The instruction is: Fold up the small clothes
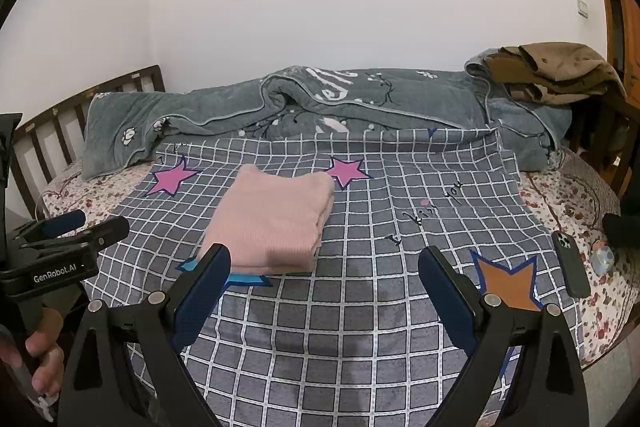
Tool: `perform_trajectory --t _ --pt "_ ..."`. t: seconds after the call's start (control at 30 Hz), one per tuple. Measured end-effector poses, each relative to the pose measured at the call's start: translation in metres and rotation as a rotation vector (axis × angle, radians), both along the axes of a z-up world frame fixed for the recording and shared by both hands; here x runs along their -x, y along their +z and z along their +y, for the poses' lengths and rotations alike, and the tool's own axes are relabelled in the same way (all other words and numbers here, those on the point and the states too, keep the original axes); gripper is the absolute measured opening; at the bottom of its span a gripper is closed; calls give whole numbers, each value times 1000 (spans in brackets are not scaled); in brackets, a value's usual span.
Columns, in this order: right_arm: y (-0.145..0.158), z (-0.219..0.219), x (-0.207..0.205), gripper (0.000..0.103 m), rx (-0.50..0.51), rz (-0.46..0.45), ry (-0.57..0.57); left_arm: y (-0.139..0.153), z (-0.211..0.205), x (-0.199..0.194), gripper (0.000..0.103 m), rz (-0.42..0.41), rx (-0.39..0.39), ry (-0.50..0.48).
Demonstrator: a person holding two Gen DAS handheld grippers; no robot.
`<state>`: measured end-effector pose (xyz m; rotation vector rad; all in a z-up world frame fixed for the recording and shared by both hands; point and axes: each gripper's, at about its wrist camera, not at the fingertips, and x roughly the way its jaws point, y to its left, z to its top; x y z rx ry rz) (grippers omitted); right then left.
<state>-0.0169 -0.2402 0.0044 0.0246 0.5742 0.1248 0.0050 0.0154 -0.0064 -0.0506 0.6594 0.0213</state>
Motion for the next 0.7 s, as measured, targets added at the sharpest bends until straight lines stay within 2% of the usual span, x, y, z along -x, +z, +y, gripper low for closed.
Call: perform_trajectory --t 0.7 --pt "5 1 0 94 -7 -6 4 6 2 2 90 -16 13 9"
